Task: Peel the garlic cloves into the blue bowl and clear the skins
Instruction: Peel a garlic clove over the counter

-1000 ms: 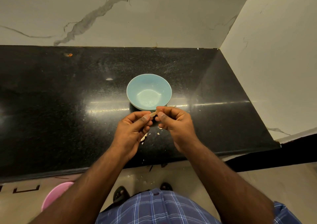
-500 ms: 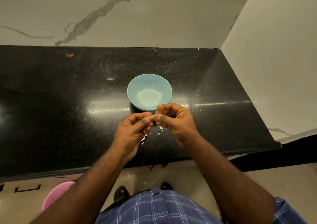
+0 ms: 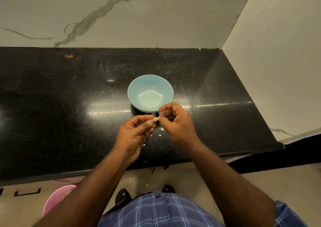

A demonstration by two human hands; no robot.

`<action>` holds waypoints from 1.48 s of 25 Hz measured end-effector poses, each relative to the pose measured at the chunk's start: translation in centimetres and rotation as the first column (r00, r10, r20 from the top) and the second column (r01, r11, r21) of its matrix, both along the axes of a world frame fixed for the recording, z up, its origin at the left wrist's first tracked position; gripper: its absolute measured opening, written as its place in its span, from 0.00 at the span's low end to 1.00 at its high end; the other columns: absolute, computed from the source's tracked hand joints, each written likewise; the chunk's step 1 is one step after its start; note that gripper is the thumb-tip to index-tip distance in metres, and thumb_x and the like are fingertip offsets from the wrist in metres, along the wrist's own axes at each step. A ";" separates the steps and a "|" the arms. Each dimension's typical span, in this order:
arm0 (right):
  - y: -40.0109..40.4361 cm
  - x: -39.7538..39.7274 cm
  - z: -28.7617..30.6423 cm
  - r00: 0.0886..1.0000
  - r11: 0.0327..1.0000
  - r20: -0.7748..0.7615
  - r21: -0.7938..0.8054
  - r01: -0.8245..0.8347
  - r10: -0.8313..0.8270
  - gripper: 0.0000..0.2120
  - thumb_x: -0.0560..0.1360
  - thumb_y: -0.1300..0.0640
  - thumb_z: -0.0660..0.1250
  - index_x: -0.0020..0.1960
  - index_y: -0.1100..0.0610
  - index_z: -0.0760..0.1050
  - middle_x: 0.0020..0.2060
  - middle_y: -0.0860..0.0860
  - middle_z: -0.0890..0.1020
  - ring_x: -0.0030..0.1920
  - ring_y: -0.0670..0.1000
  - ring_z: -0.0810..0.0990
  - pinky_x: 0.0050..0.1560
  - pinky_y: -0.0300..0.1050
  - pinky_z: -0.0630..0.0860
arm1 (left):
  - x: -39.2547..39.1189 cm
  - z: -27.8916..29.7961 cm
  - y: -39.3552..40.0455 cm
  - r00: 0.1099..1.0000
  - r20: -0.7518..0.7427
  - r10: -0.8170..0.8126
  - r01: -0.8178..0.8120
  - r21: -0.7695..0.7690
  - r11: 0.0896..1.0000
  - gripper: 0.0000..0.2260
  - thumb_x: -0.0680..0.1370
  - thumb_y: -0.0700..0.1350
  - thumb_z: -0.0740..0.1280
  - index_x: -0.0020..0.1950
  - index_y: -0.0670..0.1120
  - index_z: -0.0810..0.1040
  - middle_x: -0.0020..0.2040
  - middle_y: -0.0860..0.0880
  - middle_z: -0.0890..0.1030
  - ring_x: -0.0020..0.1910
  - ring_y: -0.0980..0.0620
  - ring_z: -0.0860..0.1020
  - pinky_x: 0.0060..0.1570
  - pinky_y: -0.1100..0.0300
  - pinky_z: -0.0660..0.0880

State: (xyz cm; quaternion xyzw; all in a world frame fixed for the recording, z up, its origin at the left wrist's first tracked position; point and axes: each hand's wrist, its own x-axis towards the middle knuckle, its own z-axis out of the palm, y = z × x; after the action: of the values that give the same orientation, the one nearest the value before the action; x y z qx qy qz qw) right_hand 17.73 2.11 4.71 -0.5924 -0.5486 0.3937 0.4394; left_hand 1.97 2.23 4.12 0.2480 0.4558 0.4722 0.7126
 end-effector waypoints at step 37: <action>0.3 1.4 1.9 0.984 0.979 -0.027 -0.093 -0.179 0.177 0.13 0.77 0.69 0.66 0.54 0.52 0.76 0.40 0.61 0.81 0.37 0.48 0.77 0.40 0.40 0.76 | -0.9 -0.3 0.3 0.968 -0.210 -0.137 0.162 0.105 0.981 0.06 0.78 0.36 0.70 0.51 0.43 0.85 0.42 0.44 0.85 0.39 0.53 0.81 0.42 0.62 0.79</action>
State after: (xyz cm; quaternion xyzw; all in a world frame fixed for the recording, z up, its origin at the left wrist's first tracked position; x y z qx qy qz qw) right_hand 19.09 2.37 6.61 -0.5576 -0.5758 0.4627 0.3788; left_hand 1.09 2.58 3.85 0.3712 0.4763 0.4164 0.6797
